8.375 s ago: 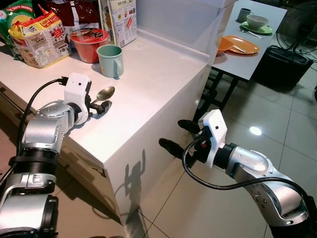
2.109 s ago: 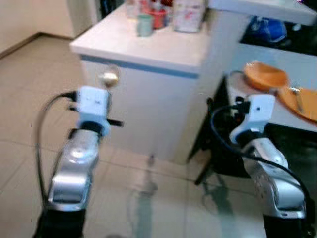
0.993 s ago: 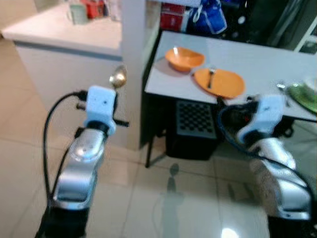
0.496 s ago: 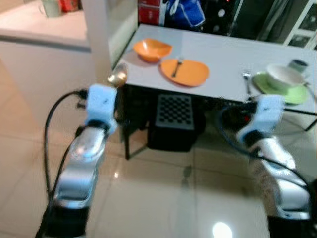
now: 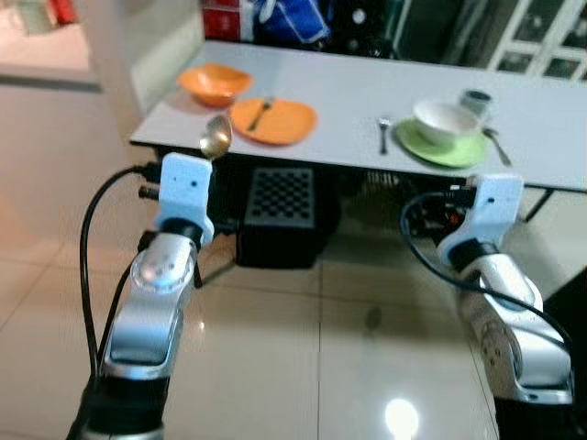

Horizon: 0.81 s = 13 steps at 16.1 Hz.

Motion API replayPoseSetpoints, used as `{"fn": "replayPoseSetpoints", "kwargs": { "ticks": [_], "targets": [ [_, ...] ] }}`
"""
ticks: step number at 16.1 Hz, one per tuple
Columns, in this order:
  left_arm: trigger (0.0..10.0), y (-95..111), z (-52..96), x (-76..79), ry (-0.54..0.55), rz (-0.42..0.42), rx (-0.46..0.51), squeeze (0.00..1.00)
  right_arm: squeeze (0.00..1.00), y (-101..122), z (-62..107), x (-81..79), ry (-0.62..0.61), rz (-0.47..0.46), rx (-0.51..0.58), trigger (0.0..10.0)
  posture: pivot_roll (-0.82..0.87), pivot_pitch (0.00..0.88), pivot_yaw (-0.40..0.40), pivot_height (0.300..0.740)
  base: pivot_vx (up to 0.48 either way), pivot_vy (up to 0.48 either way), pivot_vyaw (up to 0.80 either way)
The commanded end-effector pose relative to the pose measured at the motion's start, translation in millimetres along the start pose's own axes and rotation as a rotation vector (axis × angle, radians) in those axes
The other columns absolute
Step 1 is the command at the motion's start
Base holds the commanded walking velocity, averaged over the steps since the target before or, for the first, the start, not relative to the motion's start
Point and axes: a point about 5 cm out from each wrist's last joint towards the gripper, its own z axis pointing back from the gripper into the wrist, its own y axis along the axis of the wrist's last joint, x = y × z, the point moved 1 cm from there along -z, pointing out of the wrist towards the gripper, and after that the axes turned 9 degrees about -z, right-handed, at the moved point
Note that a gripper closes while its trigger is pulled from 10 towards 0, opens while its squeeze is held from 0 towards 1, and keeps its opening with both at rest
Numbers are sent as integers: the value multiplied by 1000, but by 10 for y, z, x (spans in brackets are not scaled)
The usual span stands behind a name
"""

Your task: Setting the table

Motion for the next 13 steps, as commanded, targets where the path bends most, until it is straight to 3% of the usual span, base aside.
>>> {"fn": "replayPoseSetpoints", "kwargs": {
  "ticks": [1,5,13],
  "targets": [
    [10000,36,-10,-13,-3,-25,29,0,0,34,-16,-3,-1,10,10,10000,28,0,-40,740,0,0,0],
    [10000,61,-5,-34,-15,1,65,0,0,35,-16,-14,1,7,12,10000,29,0,-41,740,0,0,0],
    [10000,43,-1,-36,-44,25,71,0,0,39,-17,-18,2,7,12,10000,30,0,-40,740,376,0,0]
  ]
}}
